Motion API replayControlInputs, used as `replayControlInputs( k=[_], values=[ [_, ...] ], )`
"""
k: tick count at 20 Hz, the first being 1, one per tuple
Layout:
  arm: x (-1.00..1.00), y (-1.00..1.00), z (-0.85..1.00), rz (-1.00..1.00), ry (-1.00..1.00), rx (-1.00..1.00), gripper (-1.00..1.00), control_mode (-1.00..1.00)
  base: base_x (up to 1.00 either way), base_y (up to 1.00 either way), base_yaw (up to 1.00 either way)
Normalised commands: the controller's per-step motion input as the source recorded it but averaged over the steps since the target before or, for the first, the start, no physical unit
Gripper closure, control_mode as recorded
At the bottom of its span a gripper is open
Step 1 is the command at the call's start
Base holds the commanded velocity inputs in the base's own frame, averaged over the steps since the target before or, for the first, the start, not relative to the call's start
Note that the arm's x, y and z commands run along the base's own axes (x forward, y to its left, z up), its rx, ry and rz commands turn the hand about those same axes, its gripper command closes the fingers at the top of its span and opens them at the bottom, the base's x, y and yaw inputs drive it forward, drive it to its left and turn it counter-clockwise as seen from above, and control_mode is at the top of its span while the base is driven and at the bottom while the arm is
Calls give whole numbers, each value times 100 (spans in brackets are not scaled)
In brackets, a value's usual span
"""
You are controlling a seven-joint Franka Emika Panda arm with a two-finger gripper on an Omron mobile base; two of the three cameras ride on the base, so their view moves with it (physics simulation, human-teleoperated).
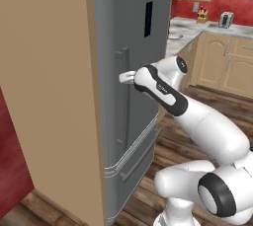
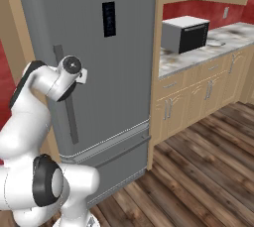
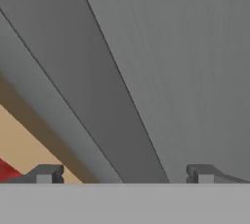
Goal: Move the hot dog bun to the plate on the dining table and place the condiment next to that plate. Then navigate to the fridge and take the sausage and place it on the plate as well.
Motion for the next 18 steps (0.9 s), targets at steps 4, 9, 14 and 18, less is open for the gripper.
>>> replayControlInputs(
  k=[4,9,14,18],
  values=[
    [21,24,-16,1,2,3,-100,-100,0,0,0],
    [28,33,-20,1,1,2,-100,-100,0,0,0],
    [33,38,-25,0,0,0,100,-100,0,0,0],
    [25,13,-16,0,0,0,100,-100,0,0,0]
  ],
)
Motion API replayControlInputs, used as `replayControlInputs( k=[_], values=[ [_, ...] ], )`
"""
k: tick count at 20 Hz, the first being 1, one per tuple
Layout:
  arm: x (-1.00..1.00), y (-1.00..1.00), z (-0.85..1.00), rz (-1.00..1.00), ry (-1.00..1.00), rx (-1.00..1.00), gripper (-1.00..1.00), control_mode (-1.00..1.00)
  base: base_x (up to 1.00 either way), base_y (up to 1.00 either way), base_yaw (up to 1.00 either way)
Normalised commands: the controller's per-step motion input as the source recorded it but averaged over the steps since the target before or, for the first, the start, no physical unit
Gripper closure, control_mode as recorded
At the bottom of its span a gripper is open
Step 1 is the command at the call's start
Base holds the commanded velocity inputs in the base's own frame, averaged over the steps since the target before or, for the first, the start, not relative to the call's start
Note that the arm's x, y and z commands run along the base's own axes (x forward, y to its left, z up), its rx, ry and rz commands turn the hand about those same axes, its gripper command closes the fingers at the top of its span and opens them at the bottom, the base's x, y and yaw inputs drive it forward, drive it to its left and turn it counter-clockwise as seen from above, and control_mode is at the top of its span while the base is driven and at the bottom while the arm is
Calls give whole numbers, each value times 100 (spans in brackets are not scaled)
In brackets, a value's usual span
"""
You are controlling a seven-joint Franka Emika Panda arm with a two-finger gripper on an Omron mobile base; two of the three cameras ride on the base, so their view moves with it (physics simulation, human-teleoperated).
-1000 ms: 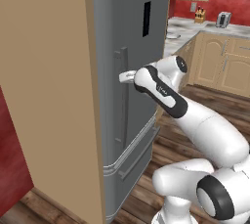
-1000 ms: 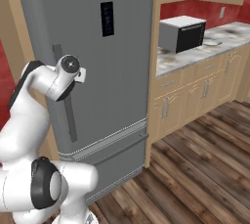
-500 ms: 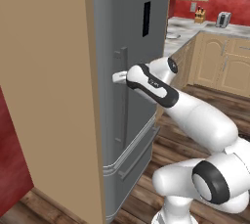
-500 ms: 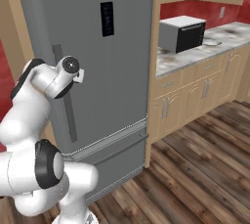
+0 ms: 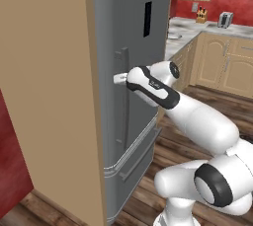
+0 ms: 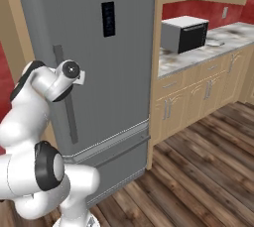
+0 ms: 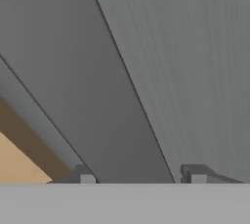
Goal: Move the hot dog bun to the plate on the dining table and place the condiment next to that plate. Then navigate to the fridge and take the sausage and place it on the plate as well.
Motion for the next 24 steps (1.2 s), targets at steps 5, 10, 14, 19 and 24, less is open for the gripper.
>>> replayControlInputs(
  k=[5,10,14,19,24],
  values=[
    [0,-22,0,0,0,0,100,-100,0,0,0],
    [-1,-82,9,-1,0,0,100,-100,0,0,0],
    [-11,-100,14,0,0,0,100,-100,0,0,0],
    [-20,-100,16,-1,0,0,100,-100,0,0,0],
    [-20,-100,13,-5,-1,0,100,-100,0,0,0]
  ],
)
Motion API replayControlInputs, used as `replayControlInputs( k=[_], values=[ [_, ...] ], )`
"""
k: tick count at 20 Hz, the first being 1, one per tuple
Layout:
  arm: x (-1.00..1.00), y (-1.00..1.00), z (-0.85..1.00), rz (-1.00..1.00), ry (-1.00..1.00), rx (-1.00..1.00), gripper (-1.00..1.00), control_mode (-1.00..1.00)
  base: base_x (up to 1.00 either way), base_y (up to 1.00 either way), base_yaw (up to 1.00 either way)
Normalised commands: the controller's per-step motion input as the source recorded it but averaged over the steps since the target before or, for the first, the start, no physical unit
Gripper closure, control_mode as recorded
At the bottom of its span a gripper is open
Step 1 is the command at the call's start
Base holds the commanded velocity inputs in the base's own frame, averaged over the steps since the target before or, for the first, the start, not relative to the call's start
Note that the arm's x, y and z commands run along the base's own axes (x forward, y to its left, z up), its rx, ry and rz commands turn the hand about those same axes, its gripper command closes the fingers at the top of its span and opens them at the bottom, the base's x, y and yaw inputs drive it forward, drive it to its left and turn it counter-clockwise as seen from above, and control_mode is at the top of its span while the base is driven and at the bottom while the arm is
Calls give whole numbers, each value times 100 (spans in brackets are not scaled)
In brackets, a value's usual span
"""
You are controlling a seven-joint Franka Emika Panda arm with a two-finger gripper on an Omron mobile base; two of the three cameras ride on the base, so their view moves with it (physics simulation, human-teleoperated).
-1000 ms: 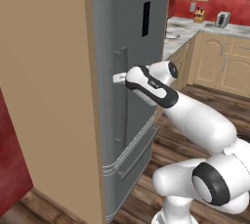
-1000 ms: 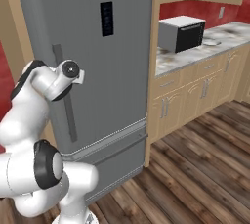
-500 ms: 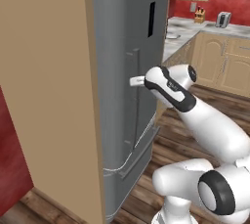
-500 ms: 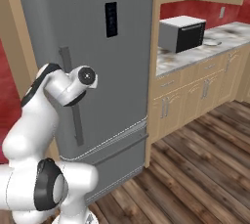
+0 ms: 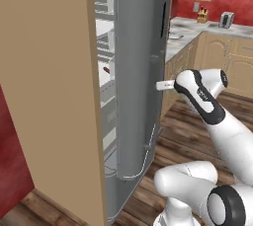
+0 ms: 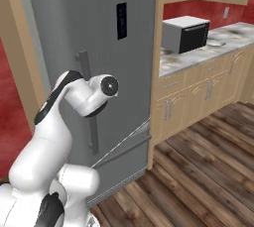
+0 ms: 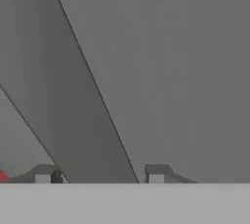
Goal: Move the hot dog bun to the plate on the dining table and place the condiment next to that plate. Then navigate to the fridge and take the sausage and place it on the plate as well.
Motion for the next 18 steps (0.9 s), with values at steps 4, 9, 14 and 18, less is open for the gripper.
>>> replayControlInputs(
  k=[4,9,14,18],
  values=[
    [-9,-100,3,-17,0,0,100,-100,0,0,0],
    [0,-100,0,-25,0,1,100,-100,0,0,0],
    [10,-100,2,-28,2,4,100,-100,0,0,0],
    [23,-100,0,-25,2,6,100,-100,0,0,0]
  ],
)
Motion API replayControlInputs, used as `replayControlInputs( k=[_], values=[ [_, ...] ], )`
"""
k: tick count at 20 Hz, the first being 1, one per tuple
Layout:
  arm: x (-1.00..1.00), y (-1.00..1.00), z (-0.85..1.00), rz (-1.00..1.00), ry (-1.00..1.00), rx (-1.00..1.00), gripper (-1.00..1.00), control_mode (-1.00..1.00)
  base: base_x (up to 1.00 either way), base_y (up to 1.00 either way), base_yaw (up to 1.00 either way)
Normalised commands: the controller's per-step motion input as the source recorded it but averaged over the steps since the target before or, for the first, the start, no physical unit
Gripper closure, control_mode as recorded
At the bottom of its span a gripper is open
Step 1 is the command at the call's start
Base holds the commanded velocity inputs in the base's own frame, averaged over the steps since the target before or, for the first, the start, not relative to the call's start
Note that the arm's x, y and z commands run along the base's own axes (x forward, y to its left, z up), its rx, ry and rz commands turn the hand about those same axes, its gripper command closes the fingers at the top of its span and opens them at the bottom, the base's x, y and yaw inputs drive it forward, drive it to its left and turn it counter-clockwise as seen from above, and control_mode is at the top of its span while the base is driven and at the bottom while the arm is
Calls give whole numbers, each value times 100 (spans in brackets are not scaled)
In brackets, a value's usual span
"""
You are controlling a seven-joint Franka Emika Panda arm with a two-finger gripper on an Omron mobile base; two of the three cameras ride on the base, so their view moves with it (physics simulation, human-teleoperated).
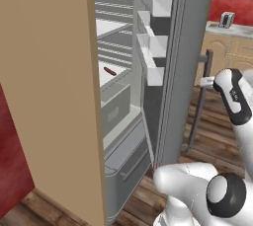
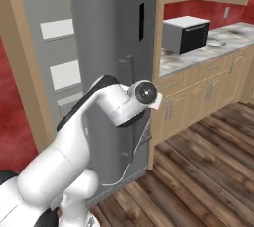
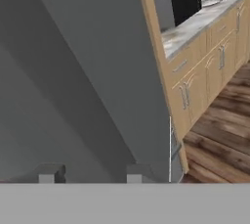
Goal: Move the hot dog bun to the plate on the dining table and place the condiment next to that plate. Then navigate to the fridge and take the sausage and place it on the plate as well.
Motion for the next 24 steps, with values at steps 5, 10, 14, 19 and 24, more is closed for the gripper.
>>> replayControlInputs(
  k=[5,10,14,19,24],
  values=[
    [24,-100,0,-27,0,2,100,-100,0,0,0],
    [-4,-89,0,-22,0,0,-100,-100,0,0,0],
    [-92,-48,11,-14,-18,0,-100,-100,0,0,0],
    [-100,-18,9,-12,-20,0,-100,-100,0,0,0],
    [-100,65,6,-5,-5,-2,-100,-100,0,0,0]
  ],
)
